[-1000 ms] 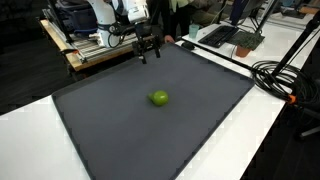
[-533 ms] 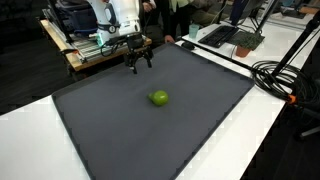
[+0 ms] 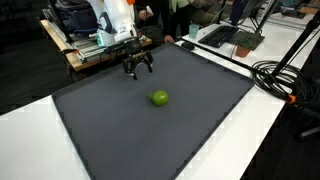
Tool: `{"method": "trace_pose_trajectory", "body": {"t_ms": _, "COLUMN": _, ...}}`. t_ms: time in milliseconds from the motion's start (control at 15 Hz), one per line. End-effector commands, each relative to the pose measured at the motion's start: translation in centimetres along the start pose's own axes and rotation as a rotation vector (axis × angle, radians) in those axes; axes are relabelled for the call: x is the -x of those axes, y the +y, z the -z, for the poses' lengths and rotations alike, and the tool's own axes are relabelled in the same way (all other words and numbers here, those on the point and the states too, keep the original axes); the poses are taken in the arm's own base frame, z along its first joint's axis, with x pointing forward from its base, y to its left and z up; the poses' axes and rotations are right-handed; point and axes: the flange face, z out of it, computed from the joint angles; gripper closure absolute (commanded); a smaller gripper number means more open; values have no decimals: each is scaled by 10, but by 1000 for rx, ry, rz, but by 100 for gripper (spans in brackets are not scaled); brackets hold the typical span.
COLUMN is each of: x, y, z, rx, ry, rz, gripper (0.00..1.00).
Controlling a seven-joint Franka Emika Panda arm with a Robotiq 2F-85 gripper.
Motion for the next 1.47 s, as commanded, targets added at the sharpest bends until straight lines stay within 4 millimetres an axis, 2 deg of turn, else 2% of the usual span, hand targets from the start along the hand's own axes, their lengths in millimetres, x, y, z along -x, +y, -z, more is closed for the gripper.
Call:
{"method": "trace_pose_trajectory", "body": {"t_ms": 0, "x": -4, "y": 19, "z": -23, "rx": -24, "ry": 40, "rz": -30, "gripper": 0}}
{"method": "trace_pose_trajectory", "body": {"t_ms": 333, "x": -12, "y": 33, "z": -45, "rx": -35, "ry": 91, "rz": -31, "gripper": 0}}
{"method": "trace_pose_trajectory", "body": {"t_ms": 800, "x": -19, "y": 32, "z": -68, "rx": -47, "ry": 113, "rz": -10, "gripper": 2}}
{"method": "trace_pose_trajectory", "body": {"t_ms": 1000, "x": -22, "y": 32, "z": -74, "rx": -48, "ry": 108, "rz": 17, "gripper": 10}}
{"method": "trace_pose_trajectory", "body": {"t_ms": 1133, "x": -23, "y": 32, "z": -77, "rx": -52, "ry": 107, "rz": 25, "gripper": 12}}
{"method": "trace_pose_trajectory", "body": {"t_ms": 1200, "x": -23, "y": 32, "z": -79, "rx": -52, "ry": 106, "rz": 28, "gripper": 24}}
{"method": "trace_pose_trajectory", "body": {"t_ms": 1267, "x": -24, "y": 32, "z": -80, "rx": -55, "ry": 108, "rz": 30, "gripper": 25}}
{"method": "trace_pose_trajectory", "body": {"t_ms": 1400, "x": -25, "y": 31, "z": -81, "rx": -58, "ry": 110, "rz": 38, "gripper": 38}}
